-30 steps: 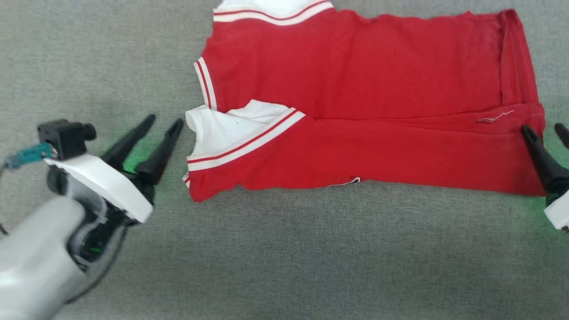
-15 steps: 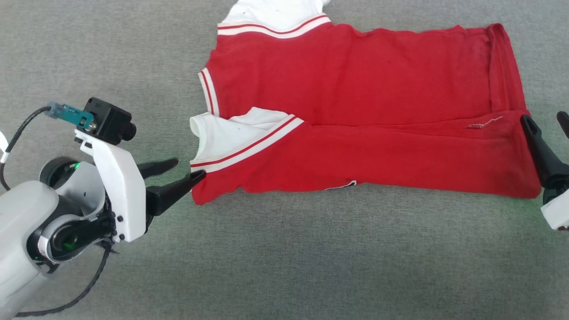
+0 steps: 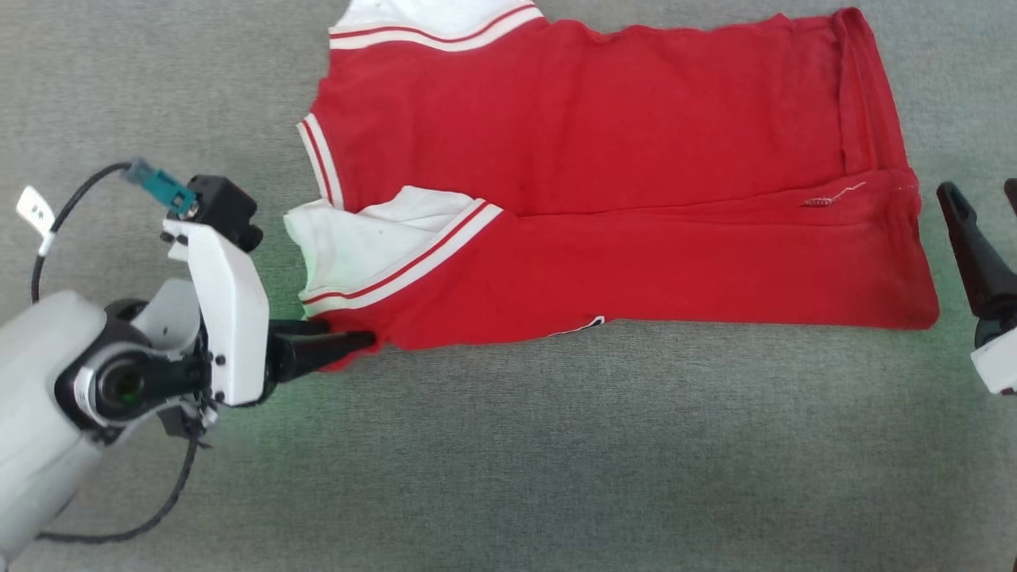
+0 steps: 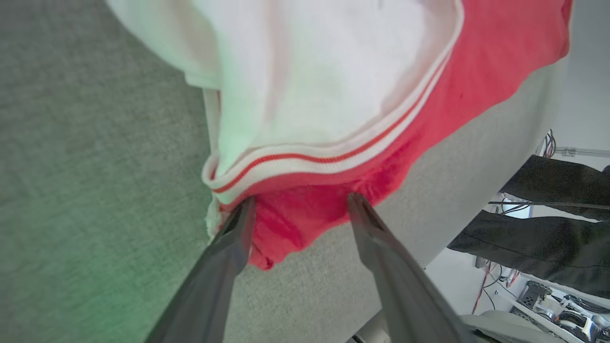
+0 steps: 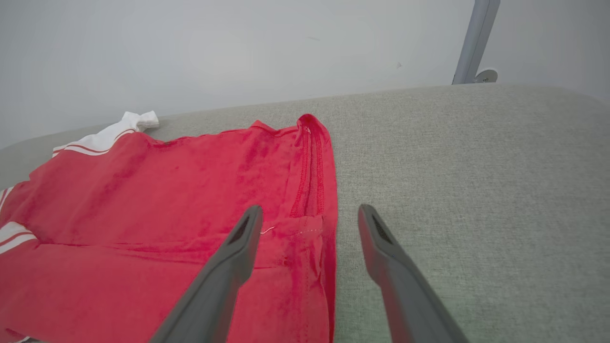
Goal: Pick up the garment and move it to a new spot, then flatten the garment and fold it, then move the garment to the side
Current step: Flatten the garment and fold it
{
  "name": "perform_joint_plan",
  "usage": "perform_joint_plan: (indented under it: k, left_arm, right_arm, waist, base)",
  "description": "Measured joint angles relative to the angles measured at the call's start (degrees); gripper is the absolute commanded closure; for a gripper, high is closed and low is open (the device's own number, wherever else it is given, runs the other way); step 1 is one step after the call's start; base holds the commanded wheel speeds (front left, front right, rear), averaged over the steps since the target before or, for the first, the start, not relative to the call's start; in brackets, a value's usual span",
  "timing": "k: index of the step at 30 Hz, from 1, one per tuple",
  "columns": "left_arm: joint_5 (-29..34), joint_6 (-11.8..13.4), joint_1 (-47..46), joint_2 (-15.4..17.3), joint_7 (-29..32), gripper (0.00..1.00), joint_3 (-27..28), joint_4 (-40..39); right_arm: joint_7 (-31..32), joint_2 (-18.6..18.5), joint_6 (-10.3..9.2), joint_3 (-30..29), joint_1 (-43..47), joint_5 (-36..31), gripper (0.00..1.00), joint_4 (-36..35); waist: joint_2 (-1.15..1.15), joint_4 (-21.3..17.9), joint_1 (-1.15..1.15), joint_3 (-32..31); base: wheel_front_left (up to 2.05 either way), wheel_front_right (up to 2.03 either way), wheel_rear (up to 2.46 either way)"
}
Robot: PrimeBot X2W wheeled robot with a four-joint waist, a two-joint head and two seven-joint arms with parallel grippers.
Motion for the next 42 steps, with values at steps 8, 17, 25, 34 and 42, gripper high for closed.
perform_joint_plan:
  k: [8,17,25,34,42]
  left_arm:
    - [-0.98,-2.0,-1.97,-1.71,3.05,0.59,-0.13,4.86]
    - [-1.56,-4.7,-2.02,-3.61,1.83,1.0,0.6,9.24]
    - [-2.88,-6.0,-1.36,-5.14,0.05,1.0,1.62,10.25]
    - [-2.59,-6.66,-0.29,-4.41,-1.7,1.0,1.94,7.92]
    - [-0.99,-6.66,-0.1,-3.75,-2.94,1.0,2.01,5.22]
  right_arm:
    - [0.57,-0.26,0.0,0.21,-1.26,-0.29,0.0,-0.56]
    - [3.31,-1.82,0.0,2.56,-2.17,-0.65,0.0,-1.14]
    - [14.65,-8.92,0.0,7.94,-1.12,0.53,0.0,-2.49]
    - [26.05,-15.7,0.01,9.79,0.49,1.56,0.0,-4.86]
    - [31.6,-16.28,0.01,11.83,-1.53,1.0,0.0,-2.25]
  waist:
    - [0.0,-1.28,0.0,1.66]
    - [0.0,-1.44,0.0,2.12]
    - [0.0,-0.93,0.0,1.64]
    - [0.0,0.21,0.0,1.71]
    - [0.0,1.2,0.0,2.34]
  base:
    - [0.0,0.0,0.0]
    - [0.0,0.0,0.0]
    - [0.0,0.0,0.0]
    - [0.0,0.0,0.0]
    - [0.0,0.0,0.0]
